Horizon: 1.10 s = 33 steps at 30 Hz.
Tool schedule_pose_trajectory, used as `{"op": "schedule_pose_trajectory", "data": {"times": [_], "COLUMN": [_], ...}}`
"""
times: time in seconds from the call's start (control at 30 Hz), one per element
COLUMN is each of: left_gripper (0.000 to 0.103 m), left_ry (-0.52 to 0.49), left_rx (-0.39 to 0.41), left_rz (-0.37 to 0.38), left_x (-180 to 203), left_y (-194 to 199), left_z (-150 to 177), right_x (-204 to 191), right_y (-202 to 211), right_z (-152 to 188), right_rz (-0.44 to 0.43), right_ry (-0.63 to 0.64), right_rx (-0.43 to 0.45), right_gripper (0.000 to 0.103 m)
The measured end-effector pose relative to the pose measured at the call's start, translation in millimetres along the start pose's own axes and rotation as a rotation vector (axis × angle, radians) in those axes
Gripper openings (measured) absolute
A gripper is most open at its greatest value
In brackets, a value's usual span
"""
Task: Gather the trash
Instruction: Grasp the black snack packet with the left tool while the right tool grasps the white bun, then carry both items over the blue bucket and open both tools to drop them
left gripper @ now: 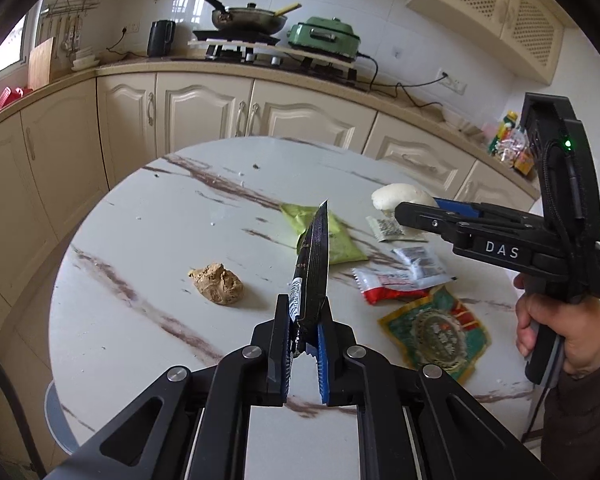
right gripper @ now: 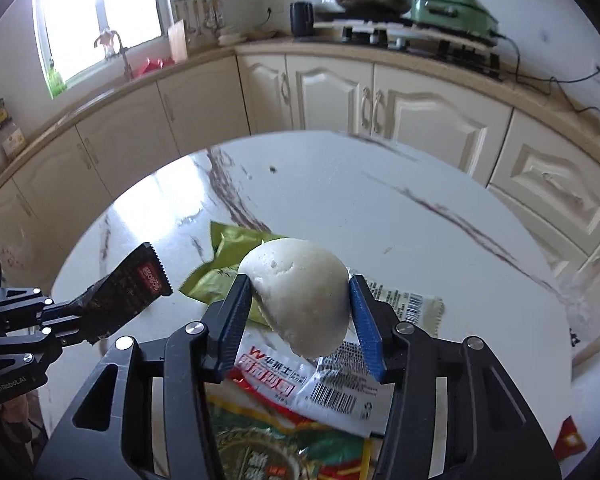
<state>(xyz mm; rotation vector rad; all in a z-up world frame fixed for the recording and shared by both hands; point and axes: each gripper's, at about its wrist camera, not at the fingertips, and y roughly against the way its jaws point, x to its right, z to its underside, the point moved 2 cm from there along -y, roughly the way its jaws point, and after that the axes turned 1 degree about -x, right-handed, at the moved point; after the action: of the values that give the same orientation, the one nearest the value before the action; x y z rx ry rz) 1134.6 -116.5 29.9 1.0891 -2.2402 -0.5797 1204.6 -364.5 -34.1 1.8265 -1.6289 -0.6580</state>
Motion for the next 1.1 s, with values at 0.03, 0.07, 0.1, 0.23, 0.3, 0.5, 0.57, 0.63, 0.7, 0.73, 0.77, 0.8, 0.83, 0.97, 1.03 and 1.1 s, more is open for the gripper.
{"op": "schedule_pose_trajectory", "data": {"times": [0.03, 0.07, 0.1, 0.23, 0.3, 0.5, 0.57, 0.63, 0.7, 0.73, 0.77, 0.8, 0.83, 0.97, 1.03, 1.1], "left_gripper": [0.007, 0.007, 0.007, 0.007, 0.007, 0.007, 0.007, 0.007, 0.007, 0.007, 0.007, 0.007, 0.007, 0.007, 0.007, 0.007], "left_ry": [-0.003, -0.004, -0.002, 0.003, 0.013, 0.069, 0.099, 0.129, 0.155, 0.173, 0.192, 0.211, 0.232, 0.32, 0.374, 0.421], "left_rx": [0.01, 0.019, 0.031, 0.083, 0.115, 0.204, 0.224, 0.237, 0.242, 0.246, 0.248, 0.248, 0.245, 0.206, 0.166, 0.122], "left_rz": [-0.001, 0.002, 0.007, 0.003, -0.006, -0.079, -0.113, -0.159, -0.201, -0.22, -0.236, -0.253, -0.272, -0.348, -0.374, -0.394], "left_x": [1, 1, 4, 4, 0, -36, -55, -75, -95, -106, -119, -128, -140, -193, -225, -254], "left_y": [9, 15, 24, 69, 93, 173, 197, 220, 239, 249, 258, 266, 273, 285, 281, 273], "left_z": [2, 1, 2, 12, 16, 43, 57, 73, 87, 95, 103, 113, 121, 157, 177, 192], "right_x": [-3, -4, -8, -37, -57, -143, -181, -219, -257, -278, -293, -312, -330, -395, -420, -446], "right_y": [8, 15, 24, 56, 66, 81, 79, 72, 60, 52, 46, 37, 27, -21, -51, -91], "right_z": [-1, -3, -3, -7, -11, -23, -27, -29, -29, -28, -27, -26, -25, -15, -9, 1], "right_rz": [0.003, 0.005, 0.002, -0.011, -0.029, -0.117, -0.156, -0.195, -0.24, -0.26, -0.275, -0.295, -0.313, -0.373, -0.393, -0.414], "right_ry": [-0.003, -0.004, -0.006, 0.016, 0.037, 0.111, 0.143, 0.171, 0.202, 0.218, 0.231, 0.244, 0.256, 0.295, 0.303, 0.31], "right_rx": [0.016, 0.03, 0.039, 0.087, 0.098, 0.14, 0.148, 0.147, 0.133, 0.125, 0.116, 0.106, 0.094, 0.032, -0.013, -0.074], "right_gripper": [0.048, 0.048, 0.048, 0.048, 0.048, 0.048, 0.048, 0.048, 0.048, 0.048, 0.048, 0.048, 0.048, 0.048, 0.048, 0.048]}}
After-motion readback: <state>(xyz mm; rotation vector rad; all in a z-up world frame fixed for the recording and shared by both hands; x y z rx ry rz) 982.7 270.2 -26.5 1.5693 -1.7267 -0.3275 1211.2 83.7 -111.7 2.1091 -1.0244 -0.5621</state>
